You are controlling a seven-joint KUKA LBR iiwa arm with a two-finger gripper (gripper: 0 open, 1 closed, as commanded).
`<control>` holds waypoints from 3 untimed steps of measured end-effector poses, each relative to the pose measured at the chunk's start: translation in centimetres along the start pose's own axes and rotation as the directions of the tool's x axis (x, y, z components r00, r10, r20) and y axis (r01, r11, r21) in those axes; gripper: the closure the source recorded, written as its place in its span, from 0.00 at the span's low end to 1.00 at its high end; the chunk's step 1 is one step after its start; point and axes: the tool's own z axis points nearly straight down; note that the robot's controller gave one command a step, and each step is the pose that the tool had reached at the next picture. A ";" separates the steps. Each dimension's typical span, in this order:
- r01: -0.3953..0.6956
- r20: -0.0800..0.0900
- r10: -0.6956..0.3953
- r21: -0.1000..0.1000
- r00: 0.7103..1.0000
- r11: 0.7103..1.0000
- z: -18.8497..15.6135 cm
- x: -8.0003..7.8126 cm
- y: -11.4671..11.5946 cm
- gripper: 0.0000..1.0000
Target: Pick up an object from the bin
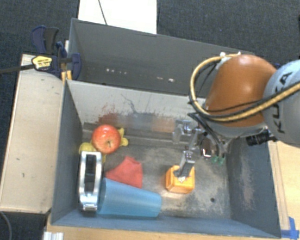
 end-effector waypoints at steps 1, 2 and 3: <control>-0.001 0.008 0.001 0.000 1.000 1.000 -0.5 -0.1 0.0 0.00; 0.025 0.014 -0.025 0.000 1.000 1.000 4.4 1.6 -1.6 0.00; 0.024 0.006 -0.024 0.001 1.000 1.000 8.9 2.5 -5.3 0.00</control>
Offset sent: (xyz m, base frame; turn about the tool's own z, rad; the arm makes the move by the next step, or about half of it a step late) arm -0.0416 -0.0369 -0.1102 -0.0659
